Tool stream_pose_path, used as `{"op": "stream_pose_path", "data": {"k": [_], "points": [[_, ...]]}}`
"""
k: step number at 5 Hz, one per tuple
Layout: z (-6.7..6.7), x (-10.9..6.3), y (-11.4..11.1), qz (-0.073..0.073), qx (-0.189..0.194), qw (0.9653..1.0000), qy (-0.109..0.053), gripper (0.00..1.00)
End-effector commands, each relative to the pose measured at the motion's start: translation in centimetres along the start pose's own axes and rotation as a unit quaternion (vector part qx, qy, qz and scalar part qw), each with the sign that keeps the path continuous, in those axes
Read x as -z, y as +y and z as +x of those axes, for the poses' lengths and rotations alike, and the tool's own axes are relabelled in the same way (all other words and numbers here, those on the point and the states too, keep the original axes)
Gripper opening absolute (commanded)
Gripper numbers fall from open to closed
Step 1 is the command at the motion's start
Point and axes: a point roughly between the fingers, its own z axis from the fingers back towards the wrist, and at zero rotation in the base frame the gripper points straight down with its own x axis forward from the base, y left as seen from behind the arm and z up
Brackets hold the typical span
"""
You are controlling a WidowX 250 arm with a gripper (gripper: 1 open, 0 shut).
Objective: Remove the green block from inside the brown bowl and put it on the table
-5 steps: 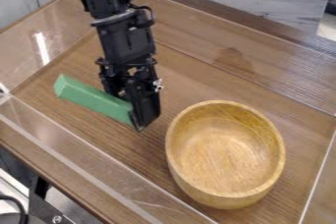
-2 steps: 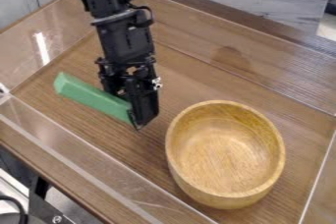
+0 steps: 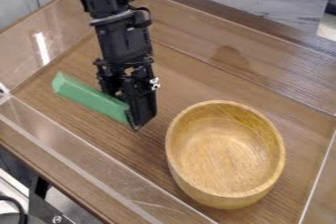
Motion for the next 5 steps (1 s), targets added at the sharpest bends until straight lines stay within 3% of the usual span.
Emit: {"op": "stream_pose_path", "data": {"k": [1, 5], "points": [[0.65, -1.30, 0.40, 0.013, 0.004, 0.9997, -0.019, 0.00], [0.70, -1.27, 0.93, 0.007, 0.002, 1.0000, -0.005, 0.00]]}}
